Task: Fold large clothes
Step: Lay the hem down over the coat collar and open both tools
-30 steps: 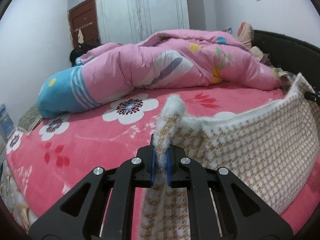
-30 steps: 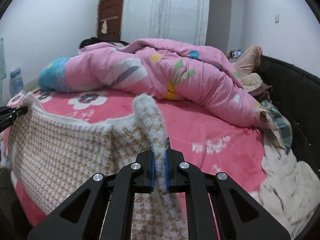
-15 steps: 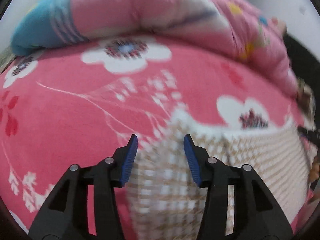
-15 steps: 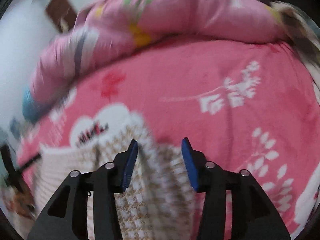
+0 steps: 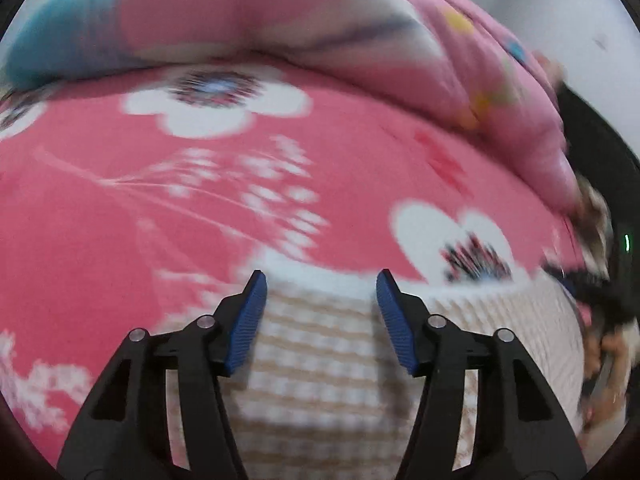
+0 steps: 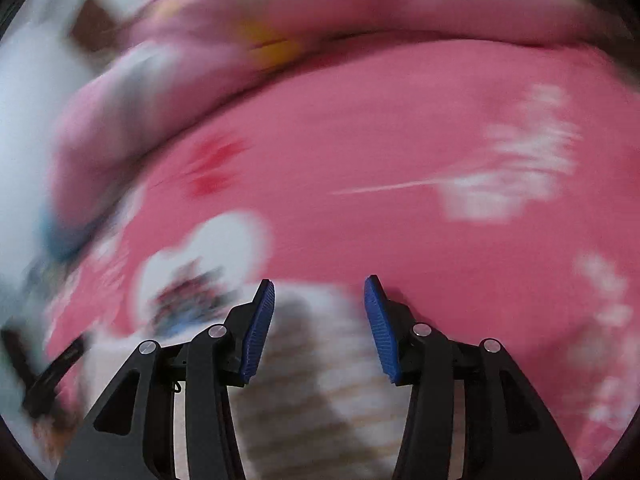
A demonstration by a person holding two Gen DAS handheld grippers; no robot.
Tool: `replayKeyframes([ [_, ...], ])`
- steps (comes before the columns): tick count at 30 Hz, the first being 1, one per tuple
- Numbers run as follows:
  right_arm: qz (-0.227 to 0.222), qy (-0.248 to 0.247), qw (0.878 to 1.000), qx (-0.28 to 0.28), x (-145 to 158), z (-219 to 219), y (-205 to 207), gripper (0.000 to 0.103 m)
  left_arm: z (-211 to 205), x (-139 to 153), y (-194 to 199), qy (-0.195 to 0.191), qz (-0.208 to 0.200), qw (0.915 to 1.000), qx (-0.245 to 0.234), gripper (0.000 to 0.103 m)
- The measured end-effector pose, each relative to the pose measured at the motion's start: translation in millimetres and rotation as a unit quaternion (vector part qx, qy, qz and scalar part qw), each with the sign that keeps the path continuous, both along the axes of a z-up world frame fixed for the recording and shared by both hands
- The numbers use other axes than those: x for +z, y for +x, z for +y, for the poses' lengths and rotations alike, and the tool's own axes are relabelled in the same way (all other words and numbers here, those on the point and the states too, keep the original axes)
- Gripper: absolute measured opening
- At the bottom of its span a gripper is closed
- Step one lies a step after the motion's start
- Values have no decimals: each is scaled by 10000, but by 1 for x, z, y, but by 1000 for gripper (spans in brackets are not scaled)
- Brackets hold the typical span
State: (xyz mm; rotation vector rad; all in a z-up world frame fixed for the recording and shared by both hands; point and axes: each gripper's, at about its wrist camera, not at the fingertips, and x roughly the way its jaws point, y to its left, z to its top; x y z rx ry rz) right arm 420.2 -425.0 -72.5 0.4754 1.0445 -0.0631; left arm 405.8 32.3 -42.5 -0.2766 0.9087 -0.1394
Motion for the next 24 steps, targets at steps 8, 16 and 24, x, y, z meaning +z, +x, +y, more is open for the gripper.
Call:
replayKeyframes([
  [8, -1121, -932, 9819, 1213, 77, 57, -83, 49, -22, 53, -63, 296, -884, 9942, -532, 56],
  [16, -441, -1389, 9597, 2403, 8, 145, -81, 51, -102, -16, -84, 833, -81, 9850, -1512, 60],
  [24, -853, -1127, 9547, 2620, 60, 153, -159, 53, -84, 28, -163, 642, -676, 9810, -1699, 57],
])
